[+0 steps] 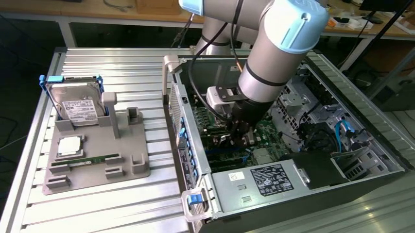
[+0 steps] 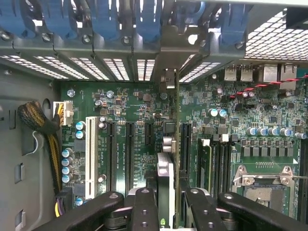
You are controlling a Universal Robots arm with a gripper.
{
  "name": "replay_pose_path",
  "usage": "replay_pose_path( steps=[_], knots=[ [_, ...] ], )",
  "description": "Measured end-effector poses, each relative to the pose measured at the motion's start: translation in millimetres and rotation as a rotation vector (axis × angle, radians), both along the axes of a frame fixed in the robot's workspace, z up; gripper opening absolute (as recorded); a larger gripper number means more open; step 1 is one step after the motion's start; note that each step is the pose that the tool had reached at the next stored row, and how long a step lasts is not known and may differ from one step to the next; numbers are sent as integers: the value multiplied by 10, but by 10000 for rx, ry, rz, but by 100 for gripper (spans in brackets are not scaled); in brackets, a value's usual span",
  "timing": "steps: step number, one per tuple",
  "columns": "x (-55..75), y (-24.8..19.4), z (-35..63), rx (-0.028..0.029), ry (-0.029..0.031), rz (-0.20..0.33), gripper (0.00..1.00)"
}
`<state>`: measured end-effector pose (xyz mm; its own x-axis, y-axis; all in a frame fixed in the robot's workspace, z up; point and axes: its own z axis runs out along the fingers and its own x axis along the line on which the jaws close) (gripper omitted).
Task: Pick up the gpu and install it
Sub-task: 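Insert the gpu into the slot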
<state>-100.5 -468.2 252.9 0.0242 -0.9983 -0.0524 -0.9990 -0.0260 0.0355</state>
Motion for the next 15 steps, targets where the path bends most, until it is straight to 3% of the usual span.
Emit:
replay_pose_path(
  steps=[4, 12, 13, 14, 15],
  knots=[
    [-6, 2, 48, -2, 0, 0, 27],
    [-25, 2, 49, -1, 0, 0, 27],
    [-26, 12, 49, -49, 1, -2, 27],
    [-26, 37, 49, -153, 2, 0, 27],
    [-25, 47, 49, -203, 4, 0, 27]
  ],
)
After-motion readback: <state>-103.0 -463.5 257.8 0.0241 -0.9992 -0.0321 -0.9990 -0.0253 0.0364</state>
